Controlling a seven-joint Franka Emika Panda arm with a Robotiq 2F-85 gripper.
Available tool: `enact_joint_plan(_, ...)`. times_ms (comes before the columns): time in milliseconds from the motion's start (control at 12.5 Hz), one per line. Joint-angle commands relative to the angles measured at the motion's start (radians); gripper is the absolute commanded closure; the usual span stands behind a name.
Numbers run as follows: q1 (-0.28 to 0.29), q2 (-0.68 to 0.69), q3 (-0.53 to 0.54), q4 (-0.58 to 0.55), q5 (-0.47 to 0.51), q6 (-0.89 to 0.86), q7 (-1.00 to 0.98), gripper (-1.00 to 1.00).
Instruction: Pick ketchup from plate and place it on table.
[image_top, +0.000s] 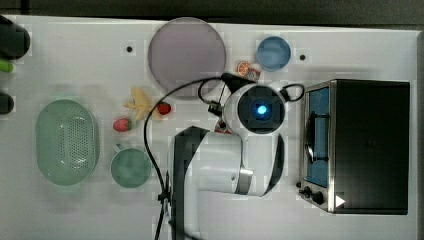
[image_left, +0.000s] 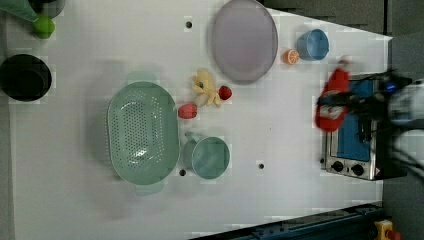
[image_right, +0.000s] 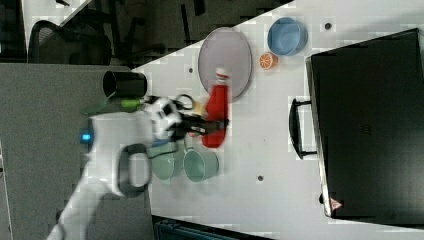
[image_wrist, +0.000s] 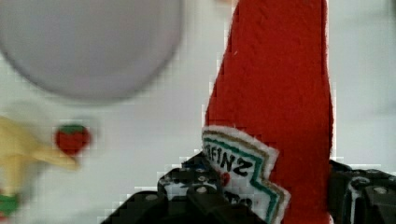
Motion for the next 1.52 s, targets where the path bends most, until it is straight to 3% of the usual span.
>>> enact_joint_plan(80, 0.010, 0.047, 0.008, -0.093, 0.006, 0.097, 0.059, -0.17)
enact_joint_plan(560, 0.012, 0.193, 0.011, -0.106, 0.006, 0.265, 0.059, -0.17)
enact_joint_plan(640, 0.012, 0.194, 0.011, -0.107, 0.006, 0.286, 0.059, -0.25)
enact_joint_plan(880, 0.012, 0.162, 0.019, -0.096, 0.006, 0.286, 0.058, -0.90)
enact_joint_plan(960, 0.013, 0.134, 0.022, -0.086, 0.006, 0.283, 0.059, -1.00)
enact_joint_plan(1280, 0.014, -0.014, 0.050, 0.006, 0.006, 0.227, 0.092, -1.00)
enact_joint_plan(1520, 0.015, -0.086, 0.068, 0.134, 0.006, -0.025, 0.306, -1.00)
